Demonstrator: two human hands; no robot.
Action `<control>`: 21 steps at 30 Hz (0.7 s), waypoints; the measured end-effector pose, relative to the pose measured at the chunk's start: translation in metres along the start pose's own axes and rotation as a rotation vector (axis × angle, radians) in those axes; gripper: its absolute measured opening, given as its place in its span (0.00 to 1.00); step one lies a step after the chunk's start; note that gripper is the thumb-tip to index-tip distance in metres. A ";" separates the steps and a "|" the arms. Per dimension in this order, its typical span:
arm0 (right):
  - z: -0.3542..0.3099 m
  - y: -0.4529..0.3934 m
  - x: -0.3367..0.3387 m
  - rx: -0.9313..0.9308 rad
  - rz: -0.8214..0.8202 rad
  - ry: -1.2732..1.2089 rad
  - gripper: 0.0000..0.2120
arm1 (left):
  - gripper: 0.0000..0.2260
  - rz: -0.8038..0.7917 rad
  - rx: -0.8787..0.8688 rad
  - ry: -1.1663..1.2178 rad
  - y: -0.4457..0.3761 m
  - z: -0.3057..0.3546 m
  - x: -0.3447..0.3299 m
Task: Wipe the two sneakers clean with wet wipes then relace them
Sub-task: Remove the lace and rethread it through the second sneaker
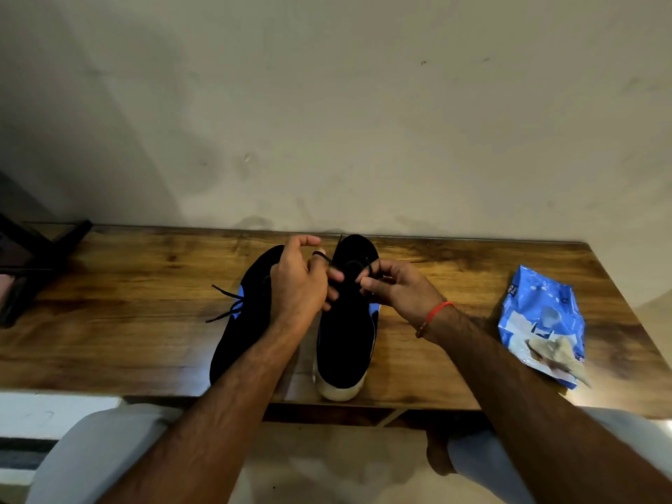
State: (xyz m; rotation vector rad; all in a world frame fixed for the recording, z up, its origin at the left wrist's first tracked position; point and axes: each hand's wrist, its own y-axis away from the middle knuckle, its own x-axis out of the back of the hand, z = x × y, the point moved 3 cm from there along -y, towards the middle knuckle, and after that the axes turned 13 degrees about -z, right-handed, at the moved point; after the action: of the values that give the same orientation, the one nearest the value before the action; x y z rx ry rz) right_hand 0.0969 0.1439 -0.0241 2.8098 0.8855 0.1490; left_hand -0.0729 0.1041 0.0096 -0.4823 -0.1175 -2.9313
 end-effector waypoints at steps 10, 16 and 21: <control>-0.002 0.005 -0.002 -0.044 -0.041 0.043 0.10 | 0.17 0.069 0.026 0.091 -0.023 -0.007 0.033; -0.001 0.003 -0.001 -0.034 -0.026 -0.032 0.06 | 0.28 -0.191 0.365 -0.405 -0.014 -0.033 0.026; 0.001 0.000 -0.010 0.045 0.003 -0.047 0.05 | 0.21 -0.346 0.438 -0.478 -0.003 -0.032 0.001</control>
State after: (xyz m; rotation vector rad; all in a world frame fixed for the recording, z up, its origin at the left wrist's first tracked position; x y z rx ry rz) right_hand 0.0891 0.1380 -0.0253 2.8434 0.8852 0.0636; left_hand -0.0840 0.1035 -0.0206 -1.1634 -0.9626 -2.8956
